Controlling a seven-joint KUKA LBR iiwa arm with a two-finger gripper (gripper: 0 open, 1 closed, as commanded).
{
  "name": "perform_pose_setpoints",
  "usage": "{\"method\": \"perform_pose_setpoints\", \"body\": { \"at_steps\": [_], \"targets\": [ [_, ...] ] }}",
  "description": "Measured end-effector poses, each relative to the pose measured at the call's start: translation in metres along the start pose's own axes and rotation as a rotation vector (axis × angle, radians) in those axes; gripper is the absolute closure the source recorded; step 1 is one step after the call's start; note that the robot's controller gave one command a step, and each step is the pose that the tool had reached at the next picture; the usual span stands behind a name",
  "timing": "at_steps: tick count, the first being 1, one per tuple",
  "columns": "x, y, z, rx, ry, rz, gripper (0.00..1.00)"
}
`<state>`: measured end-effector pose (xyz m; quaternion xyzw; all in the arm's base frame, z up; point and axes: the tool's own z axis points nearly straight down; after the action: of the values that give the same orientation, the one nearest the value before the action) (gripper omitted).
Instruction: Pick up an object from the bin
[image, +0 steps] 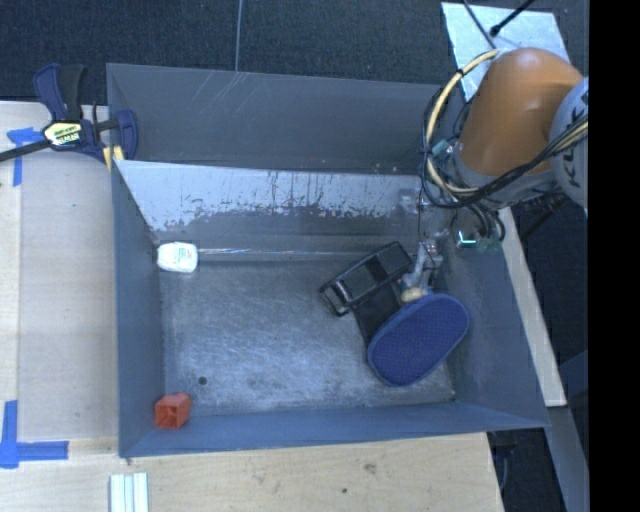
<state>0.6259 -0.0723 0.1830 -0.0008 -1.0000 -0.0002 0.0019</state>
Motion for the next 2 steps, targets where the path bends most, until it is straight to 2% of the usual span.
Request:
{"method": "perform_pose_setpoints", "body": {
  "at_steps": [1,2],
  "targets": [
    [-0.0011,0.0025,0.1104,0.000,-0.017,-0.228,0.00],
    [-0.0033,0.0016,0.1068,0.004,-0.024,-0.229,1.00]
  ]
}}
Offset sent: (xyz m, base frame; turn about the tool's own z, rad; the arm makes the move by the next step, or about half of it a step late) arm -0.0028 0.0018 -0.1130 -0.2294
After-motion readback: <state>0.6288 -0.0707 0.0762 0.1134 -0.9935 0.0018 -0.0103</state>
